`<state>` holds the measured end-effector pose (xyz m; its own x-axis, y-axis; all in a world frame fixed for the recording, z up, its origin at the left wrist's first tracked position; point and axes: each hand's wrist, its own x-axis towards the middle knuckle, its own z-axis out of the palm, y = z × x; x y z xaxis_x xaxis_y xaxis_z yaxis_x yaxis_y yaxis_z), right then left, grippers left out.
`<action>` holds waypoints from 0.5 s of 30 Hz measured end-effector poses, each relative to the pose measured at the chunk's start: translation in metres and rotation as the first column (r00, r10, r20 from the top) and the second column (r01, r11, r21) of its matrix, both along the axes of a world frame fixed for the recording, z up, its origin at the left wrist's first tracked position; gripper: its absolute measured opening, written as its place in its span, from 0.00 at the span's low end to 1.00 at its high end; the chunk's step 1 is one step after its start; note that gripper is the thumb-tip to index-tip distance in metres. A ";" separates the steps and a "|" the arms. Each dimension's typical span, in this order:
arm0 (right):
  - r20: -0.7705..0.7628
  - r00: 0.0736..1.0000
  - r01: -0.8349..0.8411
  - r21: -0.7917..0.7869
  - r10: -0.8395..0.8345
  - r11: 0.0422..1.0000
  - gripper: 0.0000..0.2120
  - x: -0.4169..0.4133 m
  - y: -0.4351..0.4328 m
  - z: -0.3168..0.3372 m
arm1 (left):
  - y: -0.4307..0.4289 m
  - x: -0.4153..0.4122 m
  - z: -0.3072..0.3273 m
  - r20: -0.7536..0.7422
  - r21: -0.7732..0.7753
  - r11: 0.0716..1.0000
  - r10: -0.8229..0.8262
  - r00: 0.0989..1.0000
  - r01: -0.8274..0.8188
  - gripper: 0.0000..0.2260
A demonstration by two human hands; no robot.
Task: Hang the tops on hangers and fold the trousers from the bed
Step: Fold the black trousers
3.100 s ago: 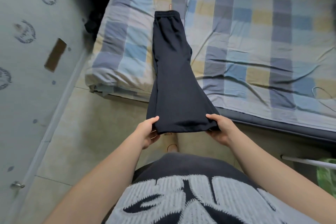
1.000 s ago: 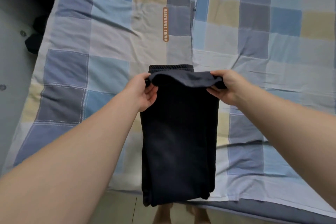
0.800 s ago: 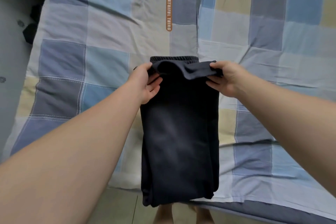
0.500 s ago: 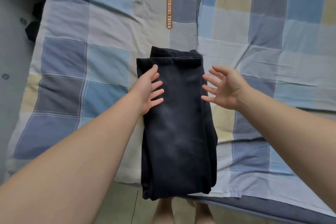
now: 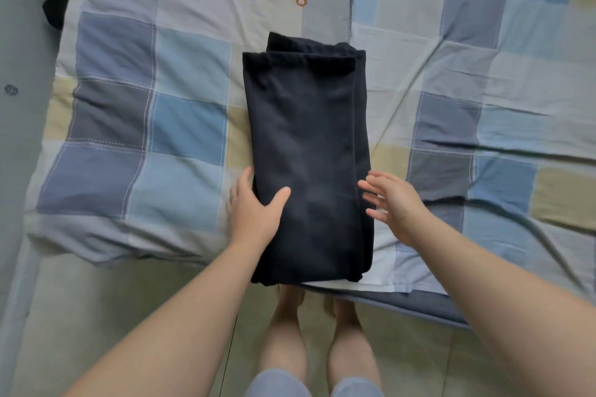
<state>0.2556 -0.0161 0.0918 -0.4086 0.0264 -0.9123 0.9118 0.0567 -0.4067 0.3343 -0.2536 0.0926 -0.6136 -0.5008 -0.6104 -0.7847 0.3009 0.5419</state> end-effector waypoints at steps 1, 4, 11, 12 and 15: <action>0.008 1.000 -0.004 0.039 0.004 0.999 0.18 0.015 0.002 -0.004 | 0.002 0.020 -0.003 0.041 0.005 1.000 0.009 0.999 -0.009 0.42; 0.014 1.000 -0.019 0.144 0.017 0.989 0.23 0.054 0.006 -0.020 | 0.008 0.072 -0.016 0.117 0.055 0.998 -0.041 0.992 0.035 0.46; 0.140 0.985 -0.120 0.154 0.099 0.981 0.38 0.104 0.015 -0.060 | 0.020 0.102 -0.036 0.170 -0.109 0.975 -0.172 0.970 0.192 0.39; 0.162 0.981 -0.128 0.119 0.108 0.985 0.37 0.107 0.015 -0.063 | 0.018 0.097 -0.039 0.170 -0.112 0.977 -0.162 0.972 0.182 0.38; 0.144 0.982 -0.134 0.080 0.121 0.988 0.35 0.119 0.015 -0.070 | 0.012 0.092 -0.042 0.190 -0.094 0.984 -0.134 0.973 0.154 0.35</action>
<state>0.3744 -0.0009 0.0220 -0.2837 0.0659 -0.9567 0.9419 0.2064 -0.2651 0.4262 -0.2419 0.0502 -0.5675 -0.4837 -0.6663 -0.8113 0.4666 0.3522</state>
